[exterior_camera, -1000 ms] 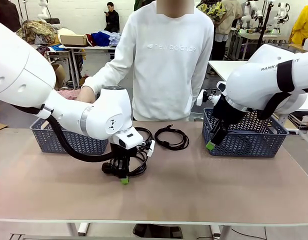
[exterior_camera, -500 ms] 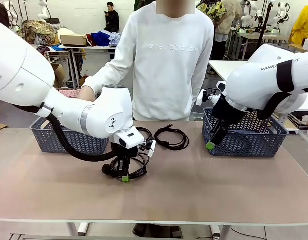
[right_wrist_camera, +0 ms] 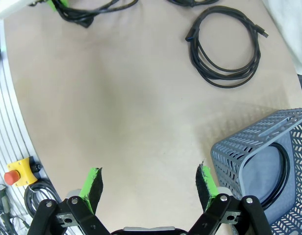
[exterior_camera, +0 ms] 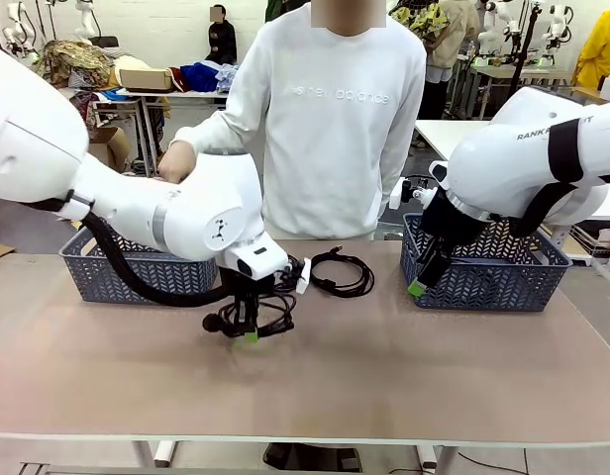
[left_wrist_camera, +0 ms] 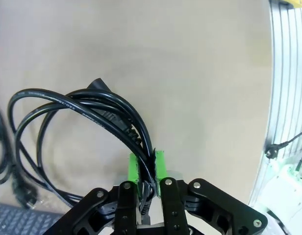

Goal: Organize the cables according to human instructions.
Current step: Pick up a bundle of cables and place it in the basket indicated by the human.

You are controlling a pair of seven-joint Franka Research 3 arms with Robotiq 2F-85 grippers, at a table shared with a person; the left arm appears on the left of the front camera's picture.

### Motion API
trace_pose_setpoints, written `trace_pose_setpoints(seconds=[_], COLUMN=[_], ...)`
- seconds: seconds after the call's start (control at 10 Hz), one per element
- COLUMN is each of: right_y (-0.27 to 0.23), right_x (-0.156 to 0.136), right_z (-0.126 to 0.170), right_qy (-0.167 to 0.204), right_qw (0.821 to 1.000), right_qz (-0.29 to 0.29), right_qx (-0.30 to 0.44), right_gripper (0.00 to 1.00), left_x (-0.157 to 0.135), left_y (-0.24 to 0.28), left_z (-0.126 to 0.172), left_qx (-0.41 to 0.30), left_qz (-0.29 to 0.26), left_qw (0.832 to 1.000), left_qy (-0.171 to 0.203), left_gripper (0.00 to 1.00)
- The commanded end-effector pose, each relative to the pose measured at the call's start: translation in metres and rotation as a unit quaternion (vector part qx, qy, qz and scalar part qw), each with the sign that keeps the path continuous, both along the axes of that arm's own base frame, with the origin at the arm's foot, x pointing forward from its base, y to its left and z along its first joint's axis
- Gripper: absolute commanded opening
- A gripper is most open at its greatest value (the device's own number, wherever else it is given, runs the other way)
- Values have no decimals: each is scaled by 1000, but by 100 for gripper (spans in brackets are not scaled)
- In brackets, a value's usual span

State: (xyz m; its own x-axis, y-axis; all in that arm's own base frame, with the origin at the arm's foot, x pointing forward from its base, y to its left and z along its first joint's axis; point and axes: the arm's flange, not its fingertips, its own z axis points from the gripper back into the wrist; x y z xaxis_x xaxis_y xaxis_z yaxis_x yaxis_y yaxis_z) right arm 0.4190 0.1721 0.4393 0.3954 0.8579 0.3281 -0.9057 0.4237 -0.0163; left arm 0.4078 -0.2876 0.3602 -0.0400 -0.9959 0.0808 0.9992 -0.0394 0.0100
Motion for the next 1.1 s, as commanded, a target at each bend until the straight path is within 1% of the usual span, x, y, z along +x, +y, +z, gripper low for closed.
trace_pose_setpoints(seconds=[0.0,0.2,0.4,0.7,1.0], right_y=[1,1,1,1,1], right_x=[2,2,2,2,2], right_z=[2,2,2,2,2], right_qy=[-3,-3,-3,-3,-3], right_qw=[1000,1000,1000,1000,1000], right_qz=[-3,-3,-3,-3,-3], right_qx=[-5,-5,-5,-5,-5], right_gripper=[100,100,100,100,100], left_x=[0,16,41,73,93], left_y=[5,16,37,66,87], left_z=[35,65,89,107,110], left_qx=[11,23,26,17,19], left_qz=[1,14,32,23,30], left_qw=[999,996,993,992,992], left_qy=[-52,-81,-106,-122,-123], left_gripper=[9,9,9,9,9])
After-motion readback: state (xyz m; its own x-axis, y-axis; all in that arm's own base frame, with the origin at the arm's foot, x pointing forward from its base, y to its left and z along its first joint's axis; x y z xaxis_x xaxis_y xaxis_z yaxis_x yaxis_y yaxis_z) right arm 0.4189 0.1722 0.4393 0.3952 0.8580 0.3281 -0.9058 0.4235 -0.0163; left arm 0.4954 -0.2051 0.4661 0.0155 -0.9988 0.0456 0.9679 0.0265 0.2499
